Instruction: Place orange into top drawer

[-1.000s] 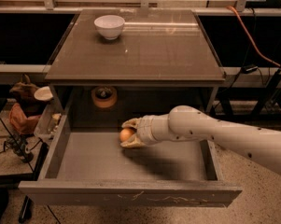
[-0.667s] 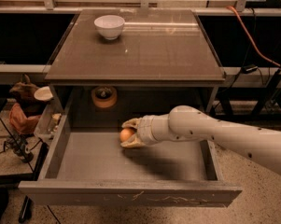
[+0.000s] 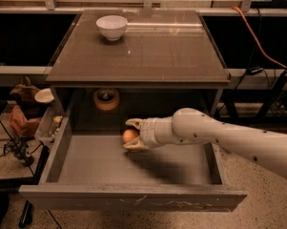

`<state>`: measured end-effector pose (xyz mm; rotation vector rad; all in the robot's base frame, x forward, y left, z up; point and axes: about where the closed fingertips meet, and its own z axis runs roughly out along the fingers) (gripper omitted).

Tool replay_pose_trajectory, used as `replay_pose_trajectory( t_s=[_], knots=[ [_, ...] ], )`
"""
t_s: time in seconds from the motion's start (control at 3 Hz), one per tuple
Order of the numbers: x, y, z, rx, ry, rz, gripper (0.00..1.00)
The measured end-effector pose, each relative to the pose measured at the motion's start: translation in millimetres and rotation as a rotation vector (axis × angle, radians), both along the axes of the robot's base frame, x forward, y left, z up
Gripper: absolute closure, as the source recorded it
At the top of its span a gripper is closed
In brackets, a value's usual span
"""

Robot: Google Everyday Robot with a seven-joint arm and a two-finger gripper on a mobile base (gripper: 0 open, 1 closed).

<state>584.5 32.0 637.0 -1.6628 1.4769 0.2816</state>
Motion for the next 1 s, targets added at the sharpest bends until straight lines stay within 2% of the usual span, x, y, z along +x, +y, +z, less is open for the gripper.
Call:
replay_pose_trajectory(
  t_s=[0.33,0.67,1.0],
  knots=[
    [0,0,0,0.000,0.000,0.000,0.00],
    [0,0,0,0.000,0.000,0.000,0.00],
    [-7,-11,12,0.005,0.001,-0.027,0.00]
  ],
)
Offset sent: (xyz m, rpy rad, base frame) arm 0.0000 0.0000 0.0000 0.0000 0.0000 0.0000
